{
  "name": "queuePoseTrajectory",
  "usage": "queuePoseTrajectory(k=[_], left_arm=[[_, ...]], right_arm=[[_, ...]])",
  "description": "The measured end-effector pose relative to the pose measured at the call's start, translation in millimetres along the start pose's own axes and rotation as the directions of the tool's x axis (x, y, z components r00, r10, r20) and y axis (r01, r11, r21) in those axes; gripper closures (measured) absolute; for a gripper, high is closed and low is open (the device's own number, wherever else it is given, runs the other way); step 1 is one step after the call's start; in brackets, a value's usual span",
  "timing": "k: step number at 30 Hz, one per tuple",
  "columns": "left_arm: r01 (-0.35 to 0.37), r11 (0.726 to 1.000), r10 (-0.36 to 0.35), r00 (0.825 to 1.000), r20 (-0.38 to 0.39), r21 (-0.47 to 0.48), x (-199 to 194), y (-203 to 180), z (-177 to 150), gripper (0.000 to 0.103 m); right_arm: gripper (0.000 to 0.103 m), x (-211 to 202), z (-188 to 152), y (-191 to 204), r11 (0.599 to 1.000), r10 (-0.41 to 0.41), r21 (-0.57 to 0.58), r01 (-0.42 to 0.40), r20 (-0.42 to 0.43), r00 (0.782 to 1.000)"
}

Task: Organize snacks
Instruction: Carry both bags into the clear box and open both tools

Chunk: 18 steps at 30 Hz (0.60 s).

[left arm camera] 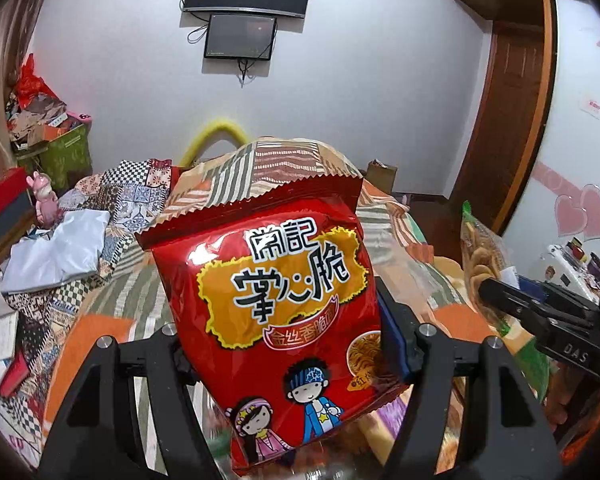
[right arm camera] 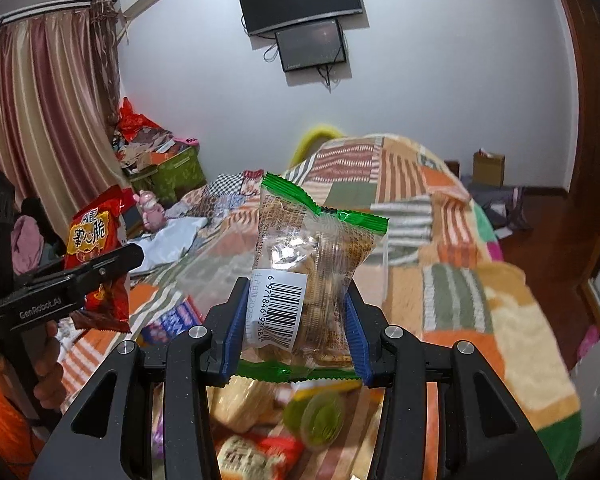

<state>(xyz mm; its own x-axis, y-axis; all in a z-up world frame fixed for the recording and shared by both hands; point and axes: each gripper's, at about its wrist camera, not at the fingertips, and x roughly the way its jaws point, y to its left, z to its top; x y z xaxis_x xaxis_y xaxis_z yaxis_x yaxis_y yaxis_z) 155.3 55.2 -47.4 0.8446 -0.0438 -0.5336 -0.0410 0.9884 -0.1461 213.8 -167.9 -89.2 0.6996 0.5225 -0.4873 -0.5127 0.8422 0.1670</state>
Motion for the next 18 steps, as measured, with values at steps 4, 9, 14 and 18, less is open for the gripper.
queuePoseTrajectory(k=[4,9,14,18], left_arm=[[0.000,1.000,0.000,1.000,-0.011,-0.006,19.8,2.1,18.4,0.036],[-0.004,1.000,0.005,1.000,-0.029,0.013,44.6,1.1,33.9,0.036],[0.012,1.000,-0.011,0.998,-0.068,0.011,72.0,2.4,44.7,0.036],[0.010,1.000,-0.007,0.994,-0.113,0.024,100.1,4.4,50.1,0.036]], right_arm=[[0.062,13.7,12.2,-2.1,1.000,-0.014,-0.026,0.014,-0.001,1.000],[0.062,41.2,28.5,-9.5,0.999,-0.014,-0.042,0.012,-0.036,0.999],[0.062,64.8,37.5,-11.4,0.997,-0.030,-0.068,0.025,-0.072,0.997],[0.062,86.0,39.7,-18.1,0.998,-0.023,-0.067,0.015,-0.118,0.993]])
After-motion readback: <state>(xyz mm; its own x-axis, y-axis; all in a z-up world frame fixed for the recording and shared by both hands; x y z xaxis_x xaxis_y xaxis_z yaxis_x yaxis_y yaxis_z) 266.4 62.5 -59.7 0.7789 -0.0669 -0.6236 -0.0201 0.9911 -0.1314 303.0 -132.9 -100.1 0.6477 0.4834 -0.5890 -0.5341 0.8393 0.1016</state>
